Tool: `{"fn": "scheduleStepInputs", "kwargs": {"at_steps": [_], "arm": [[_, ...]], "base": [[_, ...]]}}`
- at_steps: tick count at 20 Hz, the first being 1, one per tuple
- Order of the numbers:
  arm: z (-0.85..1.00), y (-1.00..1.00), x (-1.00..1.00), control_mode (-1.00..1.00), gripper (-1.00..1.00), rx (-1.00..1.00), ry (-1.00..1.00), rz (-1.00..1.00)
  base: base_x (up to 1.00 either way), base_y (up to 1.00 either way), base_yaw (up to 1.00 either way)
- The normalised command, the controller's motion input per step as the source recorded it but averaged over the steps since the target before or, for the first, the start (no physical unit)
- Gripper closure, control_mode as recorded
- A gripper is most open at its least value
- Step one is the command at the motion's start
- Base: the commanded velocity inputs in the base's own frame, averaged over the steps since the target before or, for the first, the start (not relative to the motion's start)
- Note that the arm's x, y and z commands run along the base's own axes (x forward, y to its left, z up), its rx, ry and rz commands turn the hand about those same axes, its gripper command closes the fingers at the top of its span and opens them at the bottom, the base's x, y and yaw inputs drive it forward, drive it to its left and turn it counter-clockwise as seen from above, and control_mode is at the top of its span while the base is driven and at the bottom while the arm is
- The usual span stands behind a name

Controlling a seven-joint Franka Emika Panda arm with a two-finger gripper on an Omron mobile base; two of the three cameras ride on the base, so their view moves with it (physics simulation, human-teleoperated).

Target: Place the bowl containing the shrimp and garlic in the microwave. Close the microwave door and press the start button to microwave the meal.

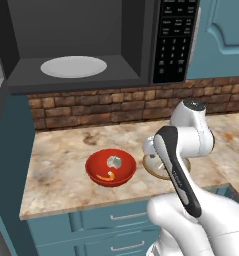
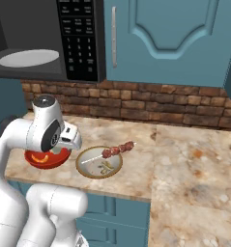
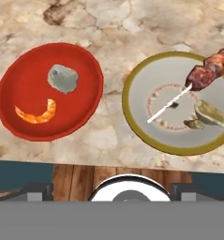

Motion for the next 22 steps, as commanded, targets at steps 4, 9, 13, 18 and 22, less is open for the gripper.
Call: {"fn": "scheduleStepInputs", "kwargs": {"at_steps": [4, 9, 13, 18, 22], "arm": [[-0.29, 0.25, -0.06, -1.0, -1.0, 0.03, 0.04, 0.0], [-0.28, 0.22, 0.0, -1.0, -1.0, 0.0, 0.04, -0.05], [-0.11, 0.22, 0.0, -1.0, -1.0, 0.0, 0.07, -0.1], [-0.19, 0.21, 0.1, -1.0, -1.0, 0.02, 0.05, -0.13], [-0.29, 0.04, 0.29, -1.0, -1.0, 0.01, 0.0, -0.08]], "base": [[0.0, 0.0, 0.0], [0.0, 0.0, 0.0], [0.0, 0.0, 0.0], [0.0, 0.0, 0.0], [0.0, 0.0, 0.0]]}}
